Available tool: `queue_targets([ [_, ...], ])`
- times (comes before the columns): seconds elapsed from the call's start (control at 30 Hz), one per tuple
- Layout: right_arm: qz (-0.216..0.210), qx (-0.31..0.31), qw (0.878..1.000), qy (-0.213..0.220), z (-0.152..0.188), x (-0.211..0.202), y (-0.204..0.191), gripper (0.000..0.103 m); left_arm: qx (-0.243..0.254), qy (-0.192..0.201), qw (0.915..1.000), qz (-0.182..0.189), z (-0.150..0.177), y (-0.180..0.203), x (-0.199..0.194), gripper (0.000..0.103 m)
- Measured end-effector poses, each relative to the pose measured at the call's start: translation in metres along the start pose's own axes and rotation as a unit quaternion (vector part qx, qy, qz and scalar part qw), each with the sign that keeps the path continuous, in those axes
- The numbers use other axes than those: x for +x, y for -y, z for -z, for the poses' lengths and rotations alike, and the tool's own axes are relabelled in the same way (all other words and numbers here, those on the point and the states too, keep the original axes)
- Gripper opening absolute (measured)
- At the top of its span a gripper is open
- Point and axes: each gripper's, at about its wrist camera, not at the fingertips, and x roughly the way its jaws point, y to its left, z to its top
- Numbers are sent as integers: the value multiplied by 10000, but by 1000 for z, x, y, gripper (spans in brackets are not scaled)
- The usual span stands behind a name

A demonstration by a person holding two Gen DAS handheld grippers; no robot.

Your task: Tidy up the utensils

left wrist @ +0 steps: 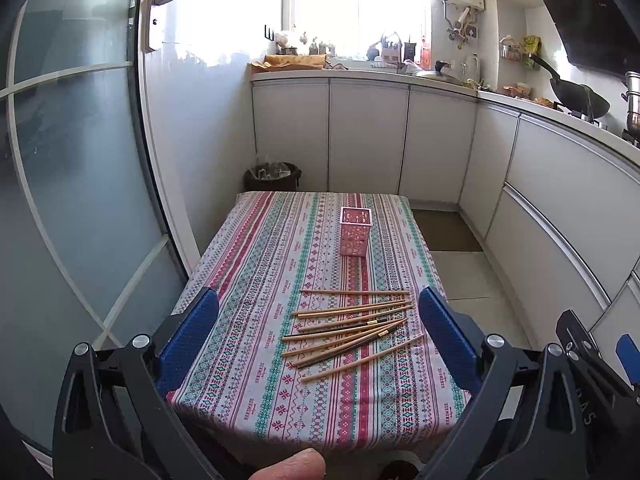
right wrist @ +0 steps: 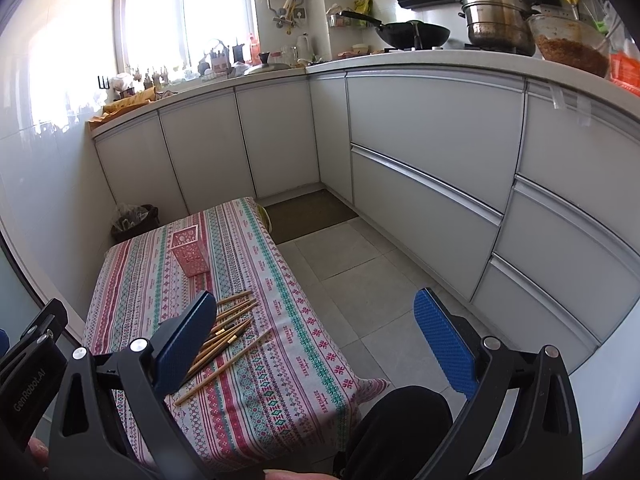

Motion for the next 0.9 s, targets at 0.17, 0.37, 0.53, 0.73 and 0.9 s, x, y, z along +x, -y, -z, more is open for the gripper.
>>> queue_targets([
  [0.17,-3,0,10000,-10,-1,1,0,96,-5,-18,10000,10,0,-1,2,96],
  [0.37,0,2,10000,-12,0,0,0,96,-4,-26,10000,12,-1,-1,2,96],
  [0.53,-149,295,9994,-132,-1,3,9,96,-80,-26,10000,36,-5,-9,7,96],
  [0.73,-1288,1837,9620,-1556,1,65,57,96,-54,457,9913,1232,-57,-28,42,96],
  [0.9,-1490,2642,9132,-2720,31,147,83,96,1660,-1672,9669,982,-29,23,195,92],
])
